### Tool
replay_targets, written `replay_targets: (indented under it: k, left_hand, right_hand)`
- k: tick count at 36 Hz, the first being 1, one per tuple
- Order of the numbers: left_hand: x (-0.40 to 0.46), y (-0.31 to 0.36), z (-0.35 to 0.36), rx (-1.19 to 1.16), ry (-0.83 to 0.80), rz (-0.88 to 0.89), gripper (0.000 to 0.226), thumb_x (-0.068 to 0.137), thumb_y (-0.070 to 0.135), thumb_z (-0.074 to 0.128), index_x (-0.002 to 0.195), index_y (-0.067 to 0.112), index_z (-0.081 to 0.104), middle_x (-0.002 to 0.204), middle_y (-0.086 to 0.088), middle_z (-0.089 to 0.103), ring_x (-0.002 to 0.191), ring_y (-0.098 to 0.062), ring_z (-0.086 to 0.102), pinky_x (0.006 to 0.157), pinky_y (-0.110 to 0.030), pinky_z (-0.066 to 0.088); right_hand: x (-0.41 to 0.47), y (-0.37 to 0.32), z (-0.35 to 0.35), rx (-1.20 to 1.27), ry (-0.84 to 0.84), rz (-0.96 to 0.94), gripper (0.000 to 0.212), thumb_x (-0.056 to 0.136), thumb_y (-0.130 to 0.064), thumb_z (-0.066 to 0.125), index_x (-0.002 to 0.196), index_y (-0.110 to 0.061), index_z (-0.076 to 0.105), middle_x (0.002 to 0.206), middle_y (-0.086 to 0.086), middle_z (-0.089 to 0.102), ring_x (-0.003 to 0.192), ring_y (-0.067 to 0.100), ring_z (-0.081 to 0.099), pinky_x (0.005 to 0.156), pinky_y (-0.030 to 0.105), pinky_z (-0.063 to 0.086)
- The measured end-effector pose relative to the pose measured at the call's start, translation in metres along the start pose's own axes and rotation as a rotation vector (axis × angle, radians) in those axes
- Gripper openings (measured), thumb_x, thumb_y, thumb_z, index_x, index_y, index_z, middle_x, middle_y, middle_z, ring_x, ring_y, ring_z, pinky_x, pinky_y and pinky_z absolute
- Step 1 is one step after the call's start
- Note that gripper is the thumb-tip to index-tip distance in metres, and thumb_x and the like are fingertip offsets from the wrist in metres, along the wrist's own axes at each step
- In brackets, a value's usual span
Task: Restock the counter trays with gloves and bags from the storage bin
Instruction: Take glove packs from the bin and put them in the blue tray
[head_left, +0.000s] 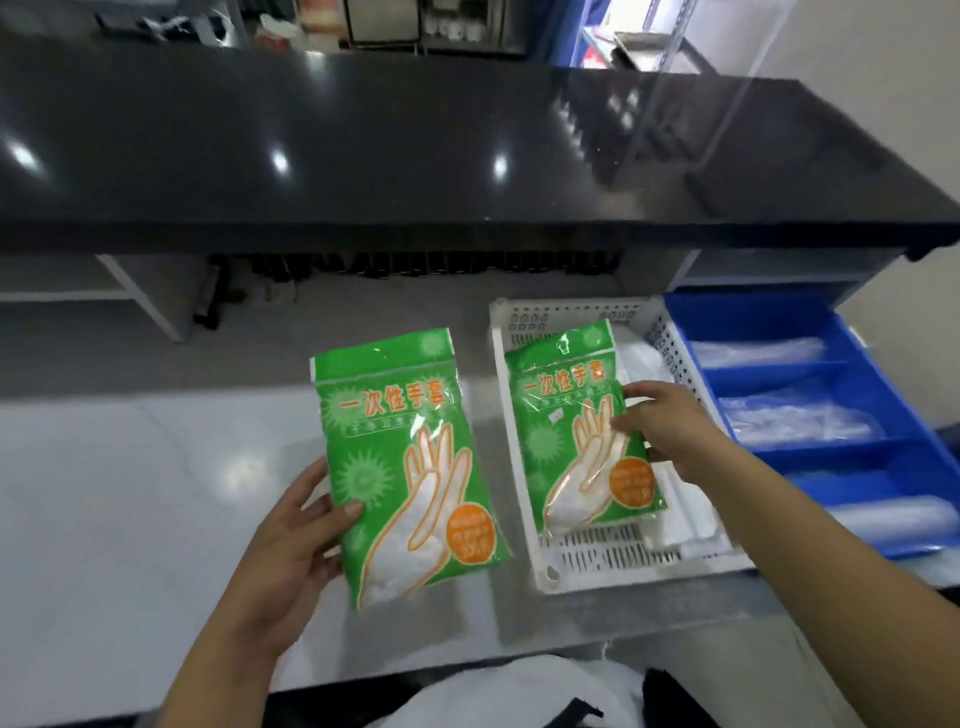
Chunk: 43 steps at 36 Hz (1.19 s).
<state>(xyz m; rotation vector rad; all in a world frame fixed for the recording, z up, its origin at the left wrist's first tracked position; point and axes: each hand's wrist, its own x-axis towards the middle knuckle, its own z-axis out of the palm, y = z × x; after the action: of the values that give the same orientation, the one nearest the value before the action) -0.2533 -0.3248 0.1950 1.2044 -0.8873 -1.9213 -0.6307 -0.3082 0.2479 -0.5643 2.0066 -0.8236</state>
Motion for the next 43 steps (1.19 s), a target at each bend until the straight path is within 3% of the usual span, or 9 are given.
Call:
replay_targets:
  k: [4,12,16,20,24,29,35,38,43]
  left_hand:
    - [-0.002,0.024,0.014,-0.067,-0.14,0.062,0.055,0.078,0.009,0.065,0.127,0.031,0.063,0.12,-0.014,0.071,0.092,-0.023,0.074,0.066,-0.035,0.06]
    - [0.01,0.059,0.089,-0.115,-0.451,0.046,0.06,0.074,0.013,0.076,0.13,0.028,0.062,0.118,-0.014,0.072,0.093,-0.024,0.072,0.067,-0.036,0.059]
    - [0.024,0.045,0.112,0.047,-0.347,0.002,0.052,0.083,0.0,0.068,0.129,0.023,0.061,0.115,-0.015,0.071,0.096,-0.029,0.072,0.067,-0.039,0.058]
    - [0.032,0.015,0.108,0.147,-0.273,-0.046,0.044,0.086,-0.004,0.065,0.119,0.026,0.067,0.114,-0.008,0.072,0.099,-0.027,0.072,0.069,-0.035,0.058]
    - [0.034,-0.008,0.097,0.186,-0.271,-0.086,0.039,0.086,-0.003,0.067,0.118,0.017,0.067,0.112,-0.009,0.074,0.104,-0.027,0.071,0.078,-0.031,0.057]
    - [0.033,-0.012,0.094,0.01,-0.328,-0.182,0.039,0.078,0.008,0.073,0.114,0.019,0.066,0.115,-0.017,0.072,0.102,-0.034,0.071,0.076,-0.038,0.058]
    - [0.031,-0.022,0.094,-0.15,-0.299,-0.245,0.034,0.075,0.008,0.072,0.108,0.018,0.068,0.112,-0.023,0.072,0.098,-0.037,0.072,0.074,-0.041,0.062]
    - [0.026,-0.025,0.095,-0.199,-0.313,-0.239,0.047,0.075,0.007,0.071,0.12,0.012,0.06,0.114,-0.025,0.071,0.102,-0.04,0.07,0.08,-0.044,0.062]
    - [0.013,-0.02,0.101,-0.26,-0.324,-0.173,0.046,0.072,0.007,0.073,0.116,0.013,0.063,0.112,-0.023,0.072,0.098,-0.037,0.072,0.071,-0.038,0.061]
  right_hand:
    - [-0.02,-0.012,-0.01,0.054,0.066,-0.175,0.029,0.082,0.01,0.067,0.091,-0.018,0.068,0.072,0.009,0.07,0.045,0.013,0.066,0.038,0.024,0.049]
    - [-0.074,-0.035,-0.026,0.278,-0.062,-0.395,0.033,0.082,0.002,0.069,0.099,-0.027,0.073,0.088,0.008,0.076,0.073,0.021,0.075,0.053,0.032,0.056]
    - [-0.079,-0.023,-0.018,0.37,-0.207,-0.308,0.034,0.084,0.002,0.064,0.106,-0.022,0.074,0.093,0.007,0.076,0.075,0.018,0.073,0.055,0.03,0.057]
    - [-0.076,0.009,-0.002,0.386,-0.187,-0.138,0.031,0.084,0.004,0.061,0.106,-0.015,0.072,0.086,0.005,0.076,0.07,0.016,0.072,0.057,0.029,0.055]
    - [-0.083,0.034,0.008,0.477,-0.227,-0.063,0.034,0.067,-0.011,0.075,0.1,-0.019,0.076,0.096,0.009,0.076,0.078,0.02,0.073,0.061,0.034,0.057]
    - [-0.092,0.04,0.014,0.501,-0.226,-0.069,0.029,0.065,-0.013,0.075,0.094,-0.018,0.077,0.1,0.012,0.076,0.084,0.025,0.072,0.072,0.042,0.055]
    - [-0.105,0.044,0.019,0.483,-0.131,-0.094,0.028,0.081,-0.004,0.069,0.108,-0.009,0.072,0.102,0.017,0.074,0.083,0.028,0.07,0.066,0.039,0.056]
    - [-0.114,0.048,0.021,0.471,-0.115,-0.126,0.029,0.08,-0.003,0.069,0.108,-0.011,0.073,0.102,0.016,0.075,0.084,0.028,0.071,0.067,0.039,0.057]
    - [-0.132,0.045,0.023,0.442,-0.118,-0.22,0.032,0.069,-0.013,0.074,0.101,-0.017,0.077,0.098,0.012,0.077,0.08,0.021,0.074,0.055,0.026,0.055]
